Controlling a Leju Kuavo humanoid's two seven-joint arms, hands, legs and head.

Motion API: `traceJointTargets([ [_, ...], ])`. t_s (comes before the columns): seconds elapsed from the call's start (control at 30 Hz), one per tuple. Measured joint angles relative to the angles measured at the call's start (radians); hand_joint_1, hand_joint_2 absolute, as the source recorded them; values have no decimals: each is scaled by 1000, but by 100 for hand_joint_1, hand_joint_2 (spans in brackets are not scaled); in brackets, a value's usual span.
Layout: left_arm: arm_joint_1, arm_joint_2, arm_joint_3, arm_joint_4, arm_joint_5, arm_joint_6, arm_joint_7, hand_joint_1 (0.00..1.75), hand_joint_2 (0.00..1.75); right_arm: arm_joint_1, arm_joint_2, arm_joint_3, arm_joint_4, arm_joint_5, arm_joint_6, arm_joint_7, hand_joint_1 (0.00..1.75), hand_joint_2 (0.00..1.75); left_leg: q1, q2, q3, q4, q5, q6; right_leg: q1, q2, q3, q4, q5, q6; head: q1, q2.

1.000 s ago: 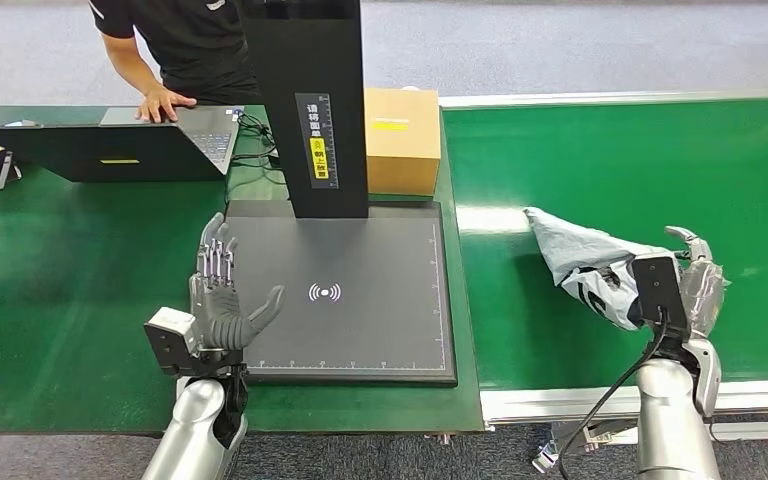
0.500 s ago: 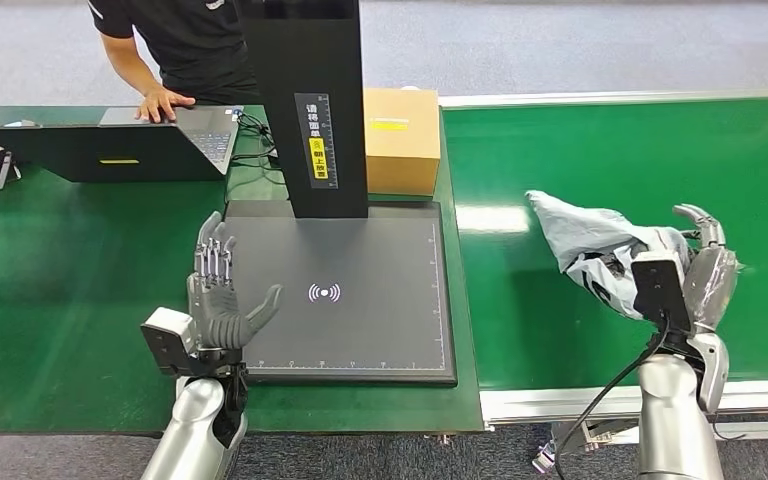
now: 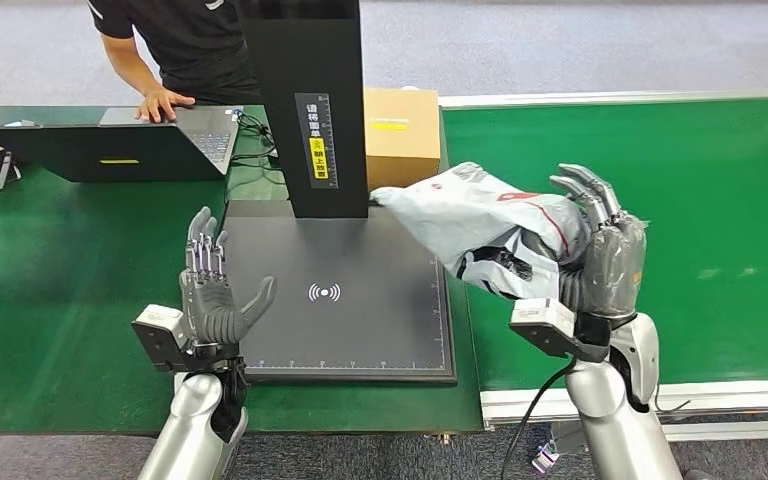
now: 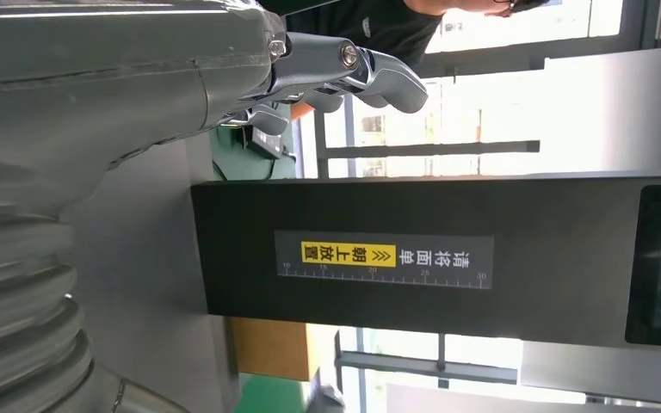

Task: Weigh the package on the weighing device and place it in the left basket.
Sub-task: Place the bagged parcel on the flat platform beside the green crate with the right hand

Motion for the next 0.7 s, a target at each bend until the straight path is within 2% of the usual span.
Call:
traceJointTargets([
  [0.33,3,7,0,-15,23,12,-1,0,175,-55,-26,169,-3,47,-38,-20,175,175,0,0,0,0,0,0,0,0,0,0,0,0,0,0],
  [0.53,6,10,0,-28,30,21,-1,0,175,-81,-38,221,9,59,-28,-14,175,175,0,0,0,0,0,0,0,0,0,0,0,0,0,0],
  [0.6,6,10,0,-31,33,23,-1,0,175,-95,-42,240,22,75,9,1,175,175,0,0,0,0,0,0,0,0,0,0,0,0,0,0],
  [0.7,5,10,0,-32,36,19,-1,0,175,-127,-52,279,72,90,138,12,175,175,0,0,0,0,0,0,0,0,0,0,0,0,0,0],
])
